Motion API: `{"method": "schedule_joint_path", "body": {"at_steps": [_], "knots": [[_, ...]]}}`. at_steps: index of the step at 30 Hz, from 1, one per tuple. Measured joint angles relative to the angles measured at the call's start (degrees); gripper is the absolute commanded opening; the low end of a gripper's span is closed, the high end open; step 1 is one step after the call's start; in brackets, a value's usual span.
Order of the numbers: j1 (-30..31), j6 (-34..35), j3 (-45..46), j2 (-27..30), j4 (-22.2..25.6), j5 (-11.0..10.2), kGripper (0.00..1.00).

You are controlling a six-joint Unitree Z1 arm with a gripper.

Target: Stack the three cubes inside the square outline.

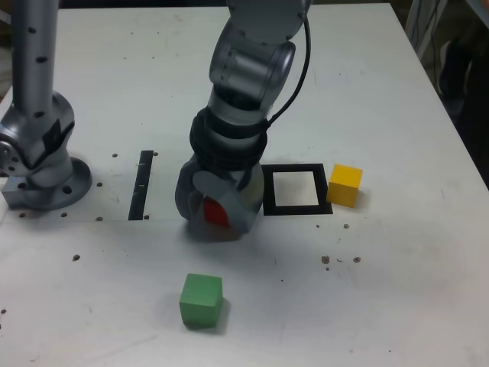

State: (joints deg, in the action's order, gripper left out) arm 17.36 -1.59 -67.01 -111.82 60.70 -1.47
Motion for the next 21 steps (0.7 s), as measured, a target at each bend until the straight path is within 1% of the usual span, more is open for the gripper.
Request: {"method": "schedule_joint_path", "body": {"at_steps": [7, 13, 21], "knots": [[0.0, 0.0, 0.0, -0.2, -0.1, 0.1, 0.26], [0.0, -0.3, -0.5, -0.2, 0.0, 0.0, 0.24], [0.0, -0.8, -4.4, 0.8, 4.1, -0.7, 0.21]]}}
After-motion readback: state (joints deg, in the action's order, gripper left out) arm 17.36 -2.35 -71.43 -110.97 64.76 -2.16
